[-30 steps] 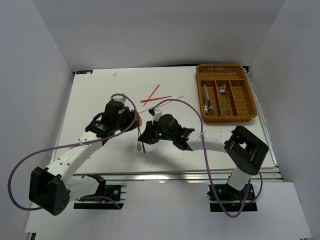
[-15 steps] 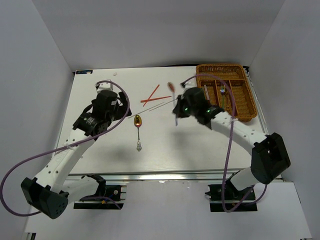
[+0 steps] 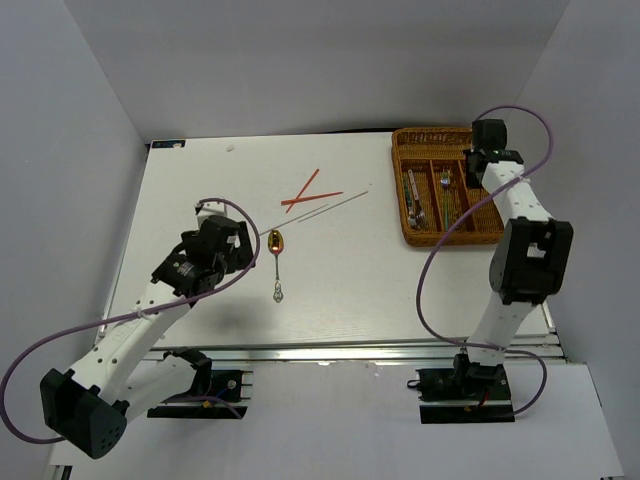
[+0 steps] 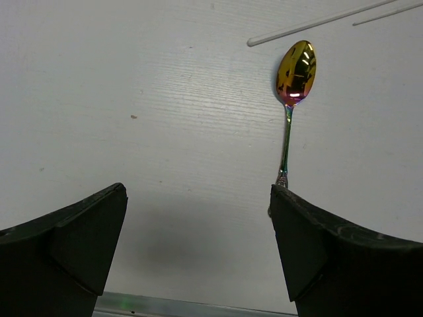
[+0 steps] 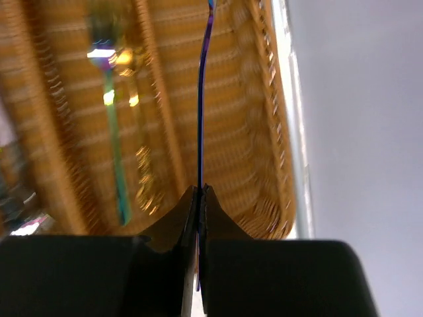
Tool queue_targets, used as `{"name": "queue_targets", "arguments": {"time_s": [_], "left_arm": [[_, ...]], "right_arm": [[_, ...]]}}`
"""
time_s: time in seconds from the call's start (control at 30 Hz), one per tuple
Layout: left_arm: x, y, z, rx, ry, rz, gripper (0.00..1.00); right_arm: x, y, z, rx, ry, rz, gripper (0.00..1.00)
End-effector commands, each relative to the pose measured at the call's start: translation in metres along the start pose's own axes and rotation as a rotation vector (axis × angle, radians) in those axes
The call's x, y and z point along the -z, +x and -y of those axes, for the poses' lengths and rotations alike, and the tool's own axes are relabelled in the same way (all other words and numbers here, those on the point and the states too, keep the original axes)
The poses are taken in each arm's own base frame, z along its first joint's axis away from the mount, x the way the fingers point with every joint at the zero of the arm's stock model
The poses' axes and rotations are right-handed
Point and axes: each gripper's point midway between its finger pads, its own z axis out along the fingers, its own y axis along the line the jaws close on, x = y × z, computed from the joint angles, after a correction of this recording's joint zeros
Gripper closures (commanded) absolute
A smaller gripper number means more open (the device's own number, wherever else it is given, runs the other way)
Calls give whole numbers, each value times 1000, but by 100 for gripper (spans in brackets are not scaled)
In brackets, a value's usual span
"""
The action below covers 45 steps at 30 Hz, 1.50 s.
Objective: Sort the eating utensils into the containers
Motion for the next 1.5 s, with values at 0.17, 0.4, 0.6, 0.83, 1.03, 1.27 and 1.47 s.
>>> {"name": "queue_targets", "arguments": {"time_s": [0.17, 0.4, 0.6, 0.83, 1.03, 1.27, 1.47], "left_arm": [[7, -10, 15, 0, 86, 42, 2], [14, -14, 20, 8, 133, 70, 2], [12, -12, 23, -9, 136, 48, 2], [2, -11, 37, 15, 143, -12, 2], [-39, 5, 86, 46, 202, -164, 2], [-92, 30, 102, -47, 85, -262, 12], [-113, 56, 109, -56, 89, -326, 45]], "right_arm": [[-63, -8, 27, 83, 83, -100, 100], [-87, 10, 35, 36, 56, -152, 86], [-70, -10, 32, -12, 0, -110, 11], [14, -71, 31, -125, -46, 78, 11], [141, -74, -47, -269, -171, 296, 11], [281, 11, -144, -292, -1024, 506, 11], [288, 64, -124, -229, -893, 448, 12]]}}
